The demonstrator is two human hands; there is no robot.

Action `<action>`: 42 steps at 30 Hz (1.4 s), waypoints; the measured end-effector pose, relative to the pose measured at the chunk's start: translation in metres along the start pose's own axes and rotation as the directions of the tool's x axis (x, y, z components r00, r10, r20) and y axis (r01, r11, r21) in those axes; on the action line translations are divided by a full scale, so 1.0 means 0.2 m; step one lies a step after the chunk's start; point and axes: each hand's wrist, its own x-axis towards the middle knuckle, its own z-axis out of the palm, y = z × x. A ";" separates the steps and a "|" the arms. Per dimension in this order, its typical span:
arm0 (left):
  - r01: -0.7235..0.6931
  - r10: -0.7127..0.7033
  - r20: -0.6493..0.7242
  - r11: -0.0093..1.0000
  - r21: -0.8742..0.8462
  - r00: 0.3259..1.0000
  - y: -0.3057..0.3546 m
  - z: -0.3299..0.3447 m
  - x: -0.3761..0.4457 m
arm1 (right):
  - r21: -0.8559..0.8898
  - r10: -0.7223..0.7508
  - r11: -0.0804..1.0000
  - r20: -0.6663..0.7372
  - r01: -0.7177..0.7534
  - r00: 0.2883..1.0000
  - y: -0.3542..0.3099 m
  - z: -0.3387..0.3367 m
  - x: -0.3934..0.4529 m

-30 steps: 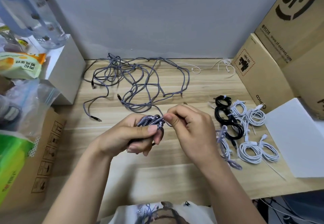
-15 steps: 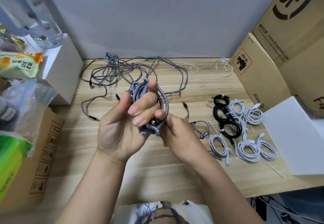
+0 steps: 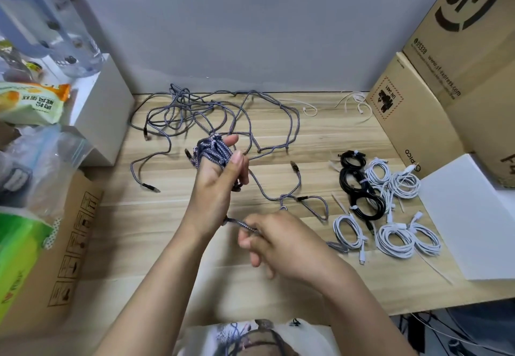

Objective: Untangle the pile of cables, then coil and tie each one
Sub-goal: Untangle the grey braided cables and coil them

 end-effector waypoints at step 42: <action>0.620 0.240 0.757 0.452 -0.642 0.608 0.19 -0.06 -0.08 | 0.866 -0.055 0.463 -0.182 0.187 0.982 -0.03 -0.04 0.05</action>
